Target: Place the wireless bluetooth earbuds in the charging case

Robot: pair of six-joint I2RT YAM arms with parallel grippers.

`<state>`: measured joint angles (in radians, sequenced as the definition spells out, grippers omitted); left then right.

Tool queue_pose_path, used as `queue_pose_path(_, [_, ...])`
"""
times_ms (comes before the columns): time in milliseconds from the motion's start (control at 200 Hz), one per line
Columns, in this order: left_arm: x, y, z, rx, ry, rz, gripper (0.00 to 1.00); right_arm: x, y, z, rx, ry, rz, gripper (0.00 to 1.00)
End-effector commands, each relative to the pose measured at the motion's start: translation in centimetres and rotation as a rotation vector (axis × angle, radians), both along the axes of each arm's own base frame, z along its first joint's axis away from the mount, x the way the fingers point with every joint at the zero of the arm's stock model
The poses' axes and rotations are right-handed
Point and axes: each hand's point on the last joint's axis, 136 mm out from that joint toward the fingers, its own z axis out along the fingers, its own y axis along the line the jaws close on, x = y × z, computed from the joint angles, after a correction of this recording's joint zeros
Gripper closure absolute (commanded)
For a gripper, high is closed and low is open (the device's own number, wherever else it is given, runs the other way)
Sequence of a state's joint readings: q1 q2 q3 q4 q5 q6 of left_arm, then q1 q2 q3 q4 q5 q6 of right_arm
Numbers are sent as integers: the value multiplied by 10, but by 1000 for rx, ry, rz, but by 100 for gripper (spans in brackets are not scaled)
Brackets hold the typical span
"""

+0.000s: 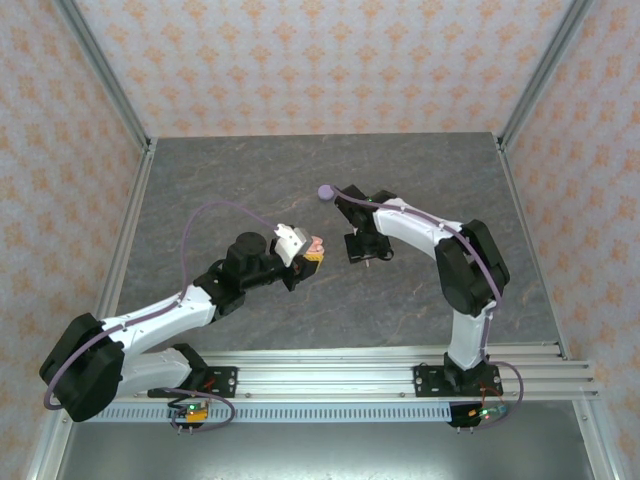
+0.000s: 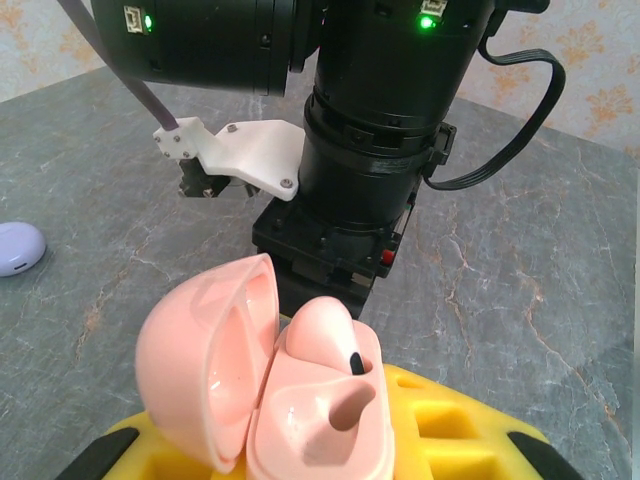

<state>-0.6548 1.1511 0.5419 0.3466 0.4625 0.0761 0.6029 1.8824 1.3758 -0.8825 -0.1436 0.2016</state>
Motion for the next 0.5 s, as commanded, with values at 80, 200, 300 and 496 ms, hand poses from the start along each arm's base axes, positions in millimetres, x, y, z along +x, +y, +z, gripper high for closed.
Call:
queue_pose_path(80, [6, -2, 16, -26, -28, 16, 92, 12, 5, -5, 50, 1, -148, 60])
queue_pose_path(200, [6, -3, 15, -27, -26, 15, 92, 12, 4, -12, 32, 16, -172, 61])
queue_pose_path(300, [6, -2, 15, -26, -25, 15, 92, 13, 3, -15, 22, 20, -181, 61])
queue_pose_path(496, [6, -3, 15, -28, -23, 15, 92, 15, 4, -19, 19, 20, -182, 63])
